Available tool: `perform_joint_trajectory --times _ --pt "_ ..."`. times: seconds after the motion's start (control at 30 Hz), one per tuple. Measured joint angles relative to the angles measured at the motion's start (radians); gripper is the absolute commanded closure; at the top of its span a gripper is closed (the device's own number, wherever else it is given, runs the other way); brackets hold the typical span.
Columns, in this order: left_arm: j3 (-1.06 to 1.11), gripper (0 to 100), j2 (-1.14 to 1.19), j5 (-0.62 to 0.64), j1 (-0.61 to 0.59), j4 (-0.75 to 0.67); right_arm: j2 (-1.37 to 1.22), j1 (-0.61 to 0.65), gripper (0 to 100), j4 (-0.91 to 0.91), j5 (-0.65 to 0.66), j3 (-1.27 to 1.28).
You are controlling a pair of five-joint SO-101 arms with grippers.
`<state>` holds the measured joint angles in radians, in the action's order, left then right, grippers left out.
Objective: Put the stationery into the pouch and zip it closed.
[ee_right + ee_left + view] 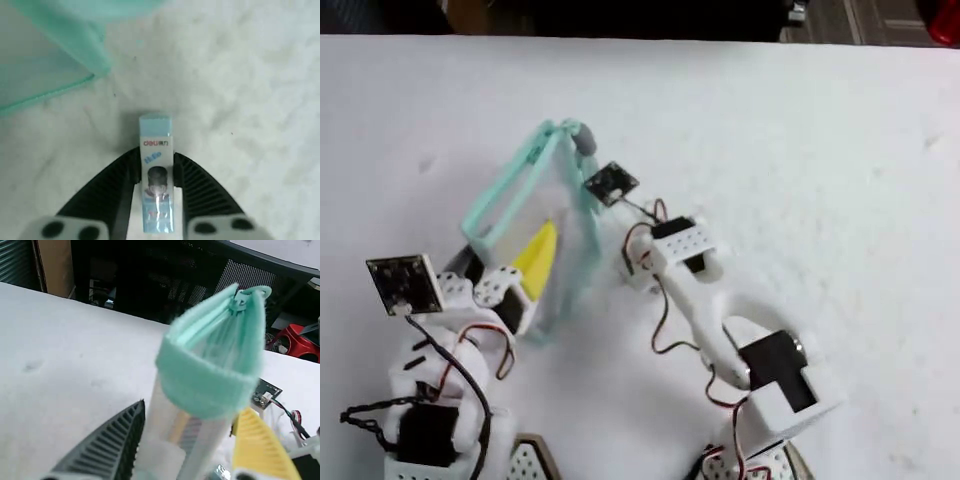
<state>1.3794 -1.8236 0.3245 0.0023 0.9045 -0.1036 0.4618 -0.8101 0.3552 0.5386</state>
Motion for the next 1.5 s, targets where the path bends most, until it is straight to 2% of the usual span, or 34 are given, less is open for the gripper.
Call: perform_joint_trajectory --times 0.13,0.37,0.63,0.83,1.03,1.2,1.33,1.5 --pt "0.000 71 0.000 0.000 0.000 0.000 0.101 -0.077 98.1 -0.110 0.005 -0.005" --pt "0.000 71 0.000 0.000 0.000 0.000 0.489 -0.199 98.1 -0.222 0.006 -0.005" --pt "0.000 71 0.000 0.000 0.000 0.000 0.953 -0.207 98.1 -0.227 0.006 -0.005" --pt "0.000 71 0.000 0.000 0.018 0.000 1.157 -0.112 98.1 -0.204 0.006 -0.005" --pt "0.000 71 0.000 0.000 0.032 0.000 1.246 0.014 98.1 -0.123 0.006 -0.005" --pt "0.000 71 0.000 -0.011 0.080 0.000 1.255 0.152 98.1 0.068 0.006 -0.005" --pt "0.006 71 -0.002 -0.089 0.137 0.000 1.255 0.285 98.1 0.247 0.006 -0.005" --pt "0.015 71 -0.003 -0.135 0.193 0.000 1.204 0.381 98.1 0.307 0.006 -0.021"
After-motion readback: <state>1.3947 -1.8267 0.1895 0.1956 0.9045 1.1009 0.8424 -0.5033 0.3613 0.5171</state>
